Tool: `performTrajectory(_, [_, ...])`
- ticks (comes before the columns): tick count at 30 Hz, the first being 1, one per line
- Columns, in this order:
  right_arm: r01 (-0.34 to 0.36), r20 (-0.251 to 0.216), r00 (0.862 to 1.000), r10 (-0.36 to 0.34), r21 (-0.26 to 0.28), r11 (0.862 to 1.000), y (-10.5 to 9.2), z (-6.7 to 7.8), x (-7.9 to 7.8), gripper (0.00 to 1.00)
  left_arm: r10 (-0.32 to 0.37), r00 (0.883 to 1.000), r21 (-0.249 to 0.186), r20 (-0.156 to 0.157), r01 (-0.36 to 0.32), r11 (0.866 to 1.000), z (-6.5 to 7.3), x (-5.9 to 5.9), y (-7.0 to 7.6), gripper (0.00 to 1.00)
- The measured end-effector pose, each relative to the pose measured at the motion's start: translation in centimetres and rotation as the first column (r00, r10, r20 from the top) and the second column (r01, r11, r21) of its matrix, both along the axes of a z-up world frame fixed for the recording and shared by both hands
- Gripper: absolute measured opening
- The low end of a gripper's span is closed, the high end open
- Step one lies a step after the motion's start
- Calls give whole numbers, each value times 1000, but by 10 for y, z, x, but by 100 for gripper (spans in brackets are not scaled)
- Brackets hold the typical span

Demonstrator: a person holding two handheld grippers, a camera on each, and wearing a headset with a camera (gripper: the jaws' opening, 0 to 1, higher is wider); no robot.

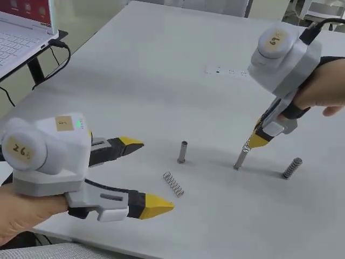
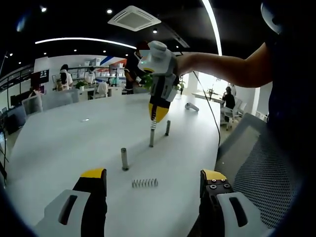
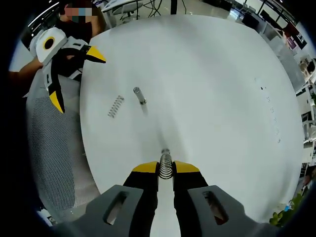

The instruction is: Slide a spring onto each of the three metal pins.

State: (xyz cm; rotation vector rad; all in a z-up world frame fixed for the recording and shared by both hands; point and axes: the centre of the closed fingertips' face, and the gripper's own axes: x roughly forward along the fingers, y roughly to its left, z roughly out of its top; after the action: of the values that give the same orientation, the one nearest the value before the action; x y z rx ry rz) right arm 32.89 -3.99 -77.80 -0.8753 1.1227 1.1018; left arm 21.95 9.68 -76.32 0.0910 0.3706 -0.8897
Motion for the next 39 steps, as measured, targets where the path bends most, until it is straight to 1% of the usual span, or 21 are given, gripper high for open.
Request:
performTrajectory(7, [-1,-6,1000,1,-5,1000,1,-4,-1,8,-1,1000,4,-2,1,1000,-1,0,0,73])
performTrajectory(14, [-10,-13,1000,10,-24,1000,3,-12,-4,8,1,1000,7,-4,-1,1000,-1,0,1,73])
performTrajectory(20, [-18,-13,1000,17,-50,999,3,-22,-5,8,-2,1000,8,-3,2,1000,0,0,-1,73])
performTrajectory(26, [-11,-17,1000,10,-67,998,3,-33,-1,8,-4,1000,10,-3,4,1000,-1,0,0,72])
performTrajectory(32, [-13,-16,1000,12,-76,997,6,-43,1,8,-5,1000,12,-3,5,1000,-1,0,1,71])
performTrajectory(39, [-13,-16,1000,12,-84,996,6,-51,4,8,-4,1000,13,-2,4,1000,-1,0,1,71])
